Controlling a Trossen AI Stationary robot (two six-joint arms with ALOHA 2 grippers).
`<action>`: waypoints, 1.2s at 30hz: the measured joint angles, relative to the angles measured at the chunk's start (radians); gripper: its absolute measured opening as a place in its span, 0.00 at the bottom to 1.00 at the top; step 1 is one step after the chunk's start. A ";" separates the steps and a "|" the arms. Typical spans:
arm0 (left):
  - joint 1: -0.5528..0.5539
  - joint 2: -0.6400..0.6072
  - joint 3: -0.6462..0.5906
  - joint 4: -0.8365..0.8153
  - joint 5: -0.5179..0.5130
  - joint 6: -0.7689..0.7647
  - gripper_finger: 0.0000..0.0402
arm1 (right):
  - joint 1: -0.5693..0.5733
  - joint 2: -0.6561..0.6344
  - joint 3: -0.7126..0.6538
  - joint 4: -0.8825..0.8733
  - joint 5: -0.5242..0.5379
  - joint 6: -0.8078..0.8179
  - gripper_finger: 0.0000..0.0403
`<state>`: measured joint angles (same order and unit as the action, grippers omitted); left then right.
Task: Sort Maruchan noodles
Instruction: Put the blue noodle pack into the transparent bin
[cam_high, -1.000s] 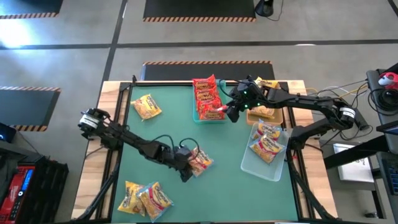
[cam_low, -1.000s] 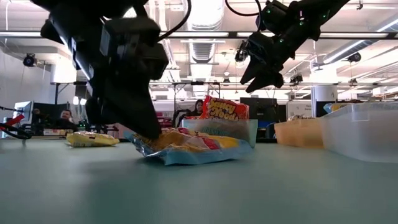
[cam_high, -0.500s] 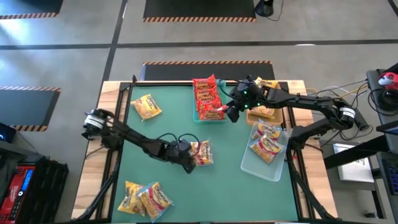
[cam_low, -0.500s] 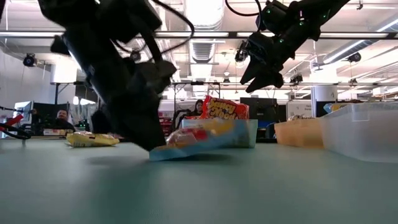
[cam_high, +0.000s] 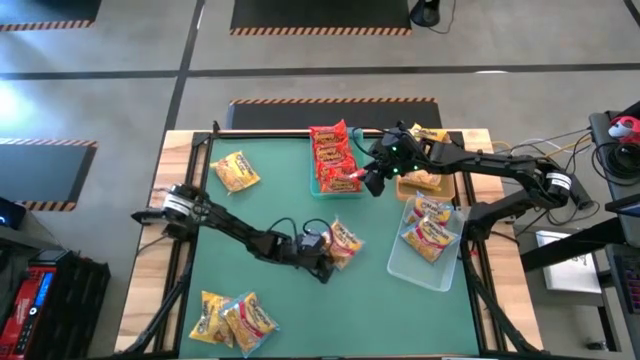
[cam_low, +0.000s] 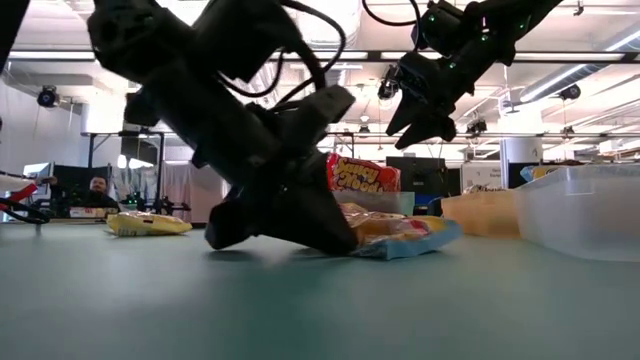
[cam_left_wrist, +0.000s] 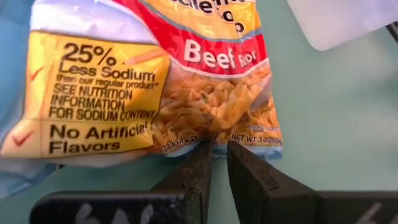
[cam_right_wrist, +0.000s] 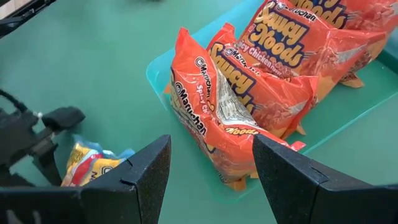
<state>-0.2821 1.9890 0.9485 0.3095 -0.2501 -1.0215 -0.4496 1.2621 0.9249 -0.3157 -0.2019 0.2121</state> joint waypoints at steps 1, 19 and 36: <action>0.000 0.001 0.011 -0.019 0.003 0.004 0.09 | 0.000 0.000 0.000 0.000 0.001 0.009 0.53; -0.002 -0.021 0.155 -0.260 -0.131 0.318 0.09 | 0.000 0.000 0.000 -0.025 0.046 0.057 0.53; 0.008 -0.019 0.153 -0.224 -0.197 0.508 0.09 | 0.000 0.000 -0.002 -0.025 0.046 0.068 0.53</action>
<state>-0.2739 1.9695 1.1011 0.0856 -0.4473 -0.5134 -0.4496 1.2621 0.9227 -0.3405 -0.1555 0.2806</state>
